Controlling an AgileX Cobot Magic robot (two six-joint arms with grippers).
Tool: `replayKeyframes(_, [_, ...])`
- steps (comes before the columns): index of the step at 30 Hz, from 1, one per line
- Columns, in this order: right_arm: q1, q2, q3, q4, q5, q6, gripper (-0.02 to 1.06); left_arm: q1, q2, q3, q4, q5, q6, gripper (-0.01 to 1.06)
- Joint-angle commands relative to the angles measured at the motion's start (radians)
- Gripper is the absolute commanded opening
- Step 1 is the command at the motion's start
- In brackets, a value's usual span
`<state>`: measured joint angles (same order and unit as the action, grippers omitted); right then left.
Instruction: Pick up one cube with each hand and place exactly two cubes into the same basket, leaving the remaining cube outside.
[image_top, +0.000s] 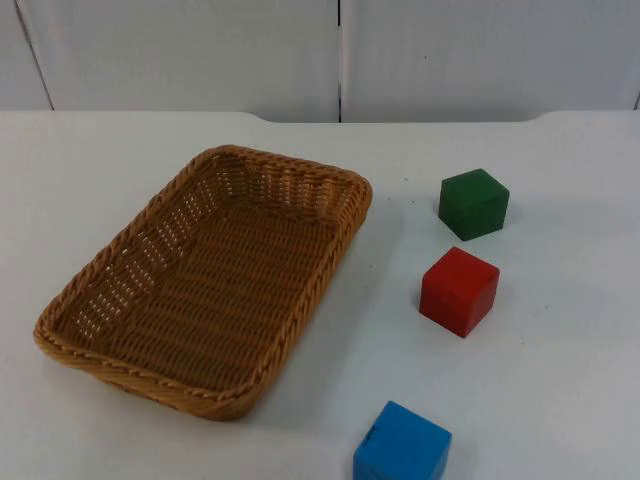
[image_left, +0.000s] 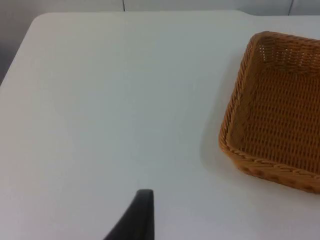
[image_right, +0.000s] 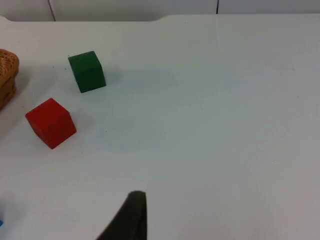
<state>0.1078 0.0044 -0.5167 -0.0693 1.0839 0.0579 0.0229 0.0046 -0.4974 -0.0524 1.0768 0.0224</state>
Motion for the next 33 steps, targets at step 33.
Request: replayKeyframes(33, [-0.008,0.287,-0.119,0.002,-0.196,-0.032,1.05,0.002,0.163,-0.057,-0.102,-0.129,-0.013,1.02])
